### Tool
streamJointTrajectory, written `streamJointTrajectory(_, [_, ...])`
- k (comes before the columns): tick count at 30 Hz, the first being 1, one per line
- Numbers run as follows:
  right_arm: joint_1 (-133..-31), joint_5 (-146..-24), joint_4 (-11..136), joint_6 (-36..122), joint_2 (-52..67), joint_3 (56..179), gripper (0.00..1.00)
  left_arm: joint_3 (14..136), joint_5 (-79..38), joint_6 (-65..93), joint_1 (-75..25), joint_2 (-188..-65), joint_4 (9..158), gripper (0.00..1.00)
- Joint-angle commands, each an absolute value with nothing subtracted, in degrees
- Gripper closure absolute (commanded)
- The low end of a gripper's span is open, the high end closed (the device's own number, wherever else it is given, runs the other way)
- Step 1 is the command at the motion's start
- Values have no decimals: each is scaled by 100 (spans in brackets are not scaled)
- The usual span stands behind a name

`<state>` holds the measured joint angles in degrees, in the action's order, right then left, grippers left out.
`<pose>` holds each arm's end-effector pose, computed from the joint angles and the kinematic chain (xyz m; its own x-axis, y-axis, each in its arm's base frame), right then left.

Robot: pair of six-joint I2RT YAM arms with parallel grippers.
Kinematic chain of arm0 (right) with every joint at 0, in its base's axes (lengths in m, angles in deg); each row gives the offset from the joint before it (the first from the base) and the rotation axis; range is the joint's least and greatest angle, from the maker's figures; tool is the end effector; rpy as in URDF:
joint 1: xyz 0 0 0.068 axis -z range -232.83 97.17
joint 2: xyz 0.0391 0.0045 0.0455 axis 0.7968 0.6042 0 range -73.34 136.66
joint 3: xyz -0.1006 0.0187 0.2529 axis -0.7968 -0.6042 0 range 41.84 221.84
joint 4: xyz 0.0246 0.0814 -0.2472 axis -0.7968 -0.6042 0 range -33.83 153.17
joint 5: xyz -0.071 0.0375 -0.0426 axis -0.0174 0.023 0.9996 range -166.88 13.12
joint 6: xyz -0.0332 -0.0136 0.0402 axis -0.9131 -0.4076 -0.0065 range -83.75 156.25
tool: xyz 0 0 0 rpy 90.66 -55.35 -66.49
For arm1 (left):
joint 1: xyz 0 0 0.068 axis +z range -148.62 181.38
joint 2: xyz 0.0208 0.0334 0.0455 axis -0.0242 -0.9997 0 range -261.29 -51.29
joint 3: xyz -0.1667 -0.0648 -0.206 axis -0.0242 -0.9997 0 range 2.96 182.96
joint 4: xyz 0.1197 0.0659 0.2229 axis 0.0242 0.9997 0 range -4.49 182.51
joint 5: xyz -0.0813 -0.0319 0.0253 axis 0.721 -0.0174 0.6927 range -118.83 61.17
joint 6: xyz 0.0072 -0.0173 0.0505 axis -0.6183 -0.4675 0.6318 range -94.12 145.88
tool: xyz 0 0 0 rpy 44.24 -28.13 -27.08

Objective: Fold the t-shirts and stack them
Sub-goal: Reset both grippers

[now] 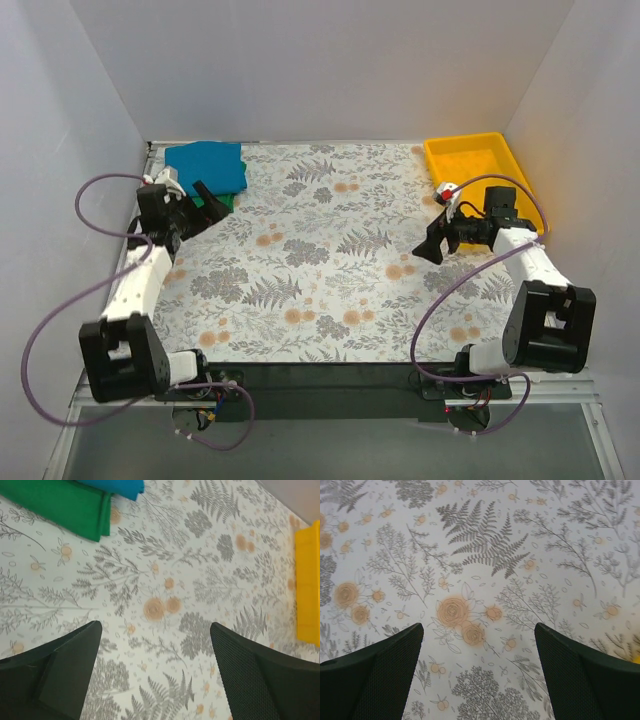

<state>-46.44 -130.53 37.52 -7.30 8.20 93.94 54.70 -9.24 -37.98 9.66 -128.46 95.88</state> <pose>0.2799 -0.0026 0.2284 -0.3203 -0.3750 -0.8699 -0.8458 0.5269 0.0843 0.2942 0.0308 0.2570 -0.3750 -0.9091 -0.1813 -0.4607 0.3525 -0.8145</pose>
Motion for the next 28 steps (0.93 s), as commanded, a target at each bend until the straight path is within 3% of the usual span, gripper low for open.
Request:
streamJointTrajectory(1, [-4641, -12050, 4083, -480, 157, 9502, 2, 5105, -579, -3268, 912, -11120, 9805, 10])
streamJointTrajectory(7, [-4597, -9625, 4935, 354, -1099, 9107, 2, 4357, -1152, -3221, 842, -9895, 9983, 9])
streamJointTrajectory(12, [-4448, -7449, 6015, 2120, -2165, 8518, 2, 3988, -967, -3301, 789, -9516, 9948, 9])
streamJointTrajectory(15, [-4457, -6873, 5809, 2553, -2464, 8508, 2, 3759, -1011, -3336, 727, -9278, 9887, 9])
streamJointTrajectory(28, [-4448, -6888, 5692, 2686, -2720, 8253, 2, 3697, -1161, -3301, 525, -9119, 9930, 9])
